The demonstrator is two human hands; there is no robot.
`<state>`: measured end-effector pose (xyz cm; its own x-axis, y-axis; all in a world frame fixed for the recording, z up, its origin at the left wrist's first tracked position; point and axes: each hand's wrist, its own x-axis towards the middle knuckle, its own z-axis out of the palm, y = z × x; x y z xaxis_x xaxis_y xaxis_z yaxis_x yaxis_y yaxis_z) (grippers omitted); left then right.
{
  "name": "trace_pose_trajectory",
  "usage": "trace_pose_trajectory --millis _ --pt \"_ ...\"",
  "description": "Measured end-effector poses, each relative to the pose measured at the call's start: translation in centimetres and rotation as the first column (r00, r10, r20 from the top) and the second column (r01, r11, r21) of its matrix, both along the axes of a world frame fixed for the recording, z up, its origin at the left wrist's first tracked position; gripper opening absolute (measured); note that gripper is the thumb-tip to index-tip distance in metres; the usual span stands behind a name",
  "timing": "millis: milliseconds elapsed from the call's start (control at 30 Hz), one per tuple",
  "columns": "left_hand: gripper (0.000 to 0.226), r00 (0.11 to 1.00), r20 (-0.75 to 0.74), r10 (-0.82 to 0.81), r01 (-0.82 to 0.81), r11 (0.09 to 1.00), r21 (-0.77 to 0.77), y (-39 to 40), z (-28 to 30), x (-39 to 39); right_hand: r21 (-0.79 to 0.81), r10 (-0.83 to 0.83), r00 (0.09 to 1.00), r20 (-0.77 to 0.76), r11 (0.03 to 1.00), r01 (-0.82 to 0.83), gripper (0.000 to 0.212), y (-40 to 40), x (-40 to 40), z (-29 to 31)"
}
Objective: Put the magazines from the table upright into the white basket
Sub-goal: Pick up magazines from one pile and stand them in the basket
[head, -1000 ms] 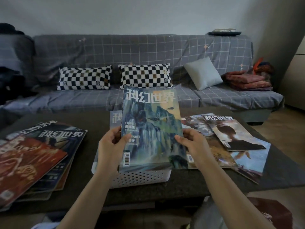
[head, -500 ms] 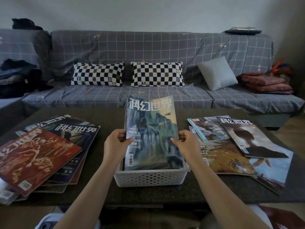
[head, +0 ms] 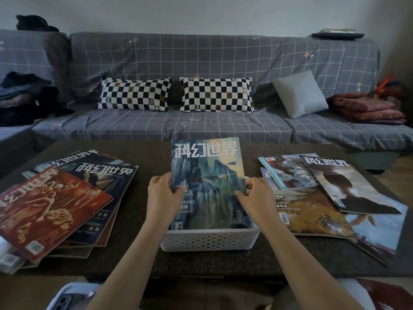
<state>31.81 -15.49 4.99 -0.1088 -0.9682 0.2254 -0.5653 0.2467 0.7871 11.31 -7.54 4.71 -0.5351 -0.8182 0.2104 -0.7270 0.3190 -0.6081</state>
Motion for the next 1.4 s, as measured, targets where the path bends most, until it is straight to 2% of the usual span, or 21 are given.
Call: trace_pose_trajectory --millis 233,367,467,633,733,867,933,1000,1067,1267,1400 --pt "0.026 1.000 0.009 0.023 -0.023 0.997 -0.069 0.1 -0.1 -0.2 0.007 -0.023 1.000 0.001 1.000 0.023 0.044 -0.2 0.0 0.1" --pt "0.048 0.998 -0.061 0.036 -0.036 0.999 0.006 -0.5 0.2 0.2 -0.016 -0.013 1.000 0.024 1.000 0.013 0.036 -0.3 -0.1 0.2" --pt "0.048 0.995 -0.100 0.015 -0.018 0.999 -0.030 0.0 0.4 0.3 -0.029 0.007 1.000 0.028 1.000 -0.006 0.027 -0.1 -0.1 0.2" --pt "0.028 0.995 0.104 -0.001 0.007 0.999 -0.053 0.7 0.7 0.5 -0.031 0.011 1.000 0.008 0.999 -0.011 0.021 0.1 -0.1 0.1" --pt "0.017 0.990 0.139 0.004 0.004 0.998 -0.056 0.9 1.0 0.6 0.004 0.014 1.000 -0.023 1.000 -0.014 0.025 0.1 0.1 0.2" --pt "0.023 0.989 0.151 -0.012 0.015 1.000 -0.021 1.1 1.0 0.3 -0.013 0.014 1.000 0.010 1.000 -0.014 0.036 0.2 0.1 0.3" --pt "0.042 0.985 0.173 -0.023 0.019 0.999 0.028 1.3 0.8 -0.1 -0.060 0.016 0.999 0.045 0.998 -0.014 0.041 0.4 0.0 0.4" --pt "0.058 0.989 0.145 -0.026 0.022 0.999 0.023 2.1 0.7 -0.6 -0.080 0.029 0.996 0.087 0.997 -0.022 0.046 0.6 -0.1 0.6" --pt "0.064 0.995 0.096 -0.024 0.029 0.998 -0.053 3.4 0.6 -1.4 -0.094 0.058 0.988 0.140 0.995 -0.045 0.045 1.0 -0.3 0.7" --pt "0.046 0.979 -0.087 -0.184 0.175 0.978 -0.110 6.9 0.8 -6.2 -0.212 0.070 0.983 0.171 0.977 -0.033 0.035 4.2 -2.2 1.0" --pt "0.031 0.947 -0.155 -0.281 0.266 0.958 -0.108 8.7 0.7 -10.8 -0.175 -0.025 0.982 0.189 0.983 0.059 0.031 6.9 -5.9 1.0"
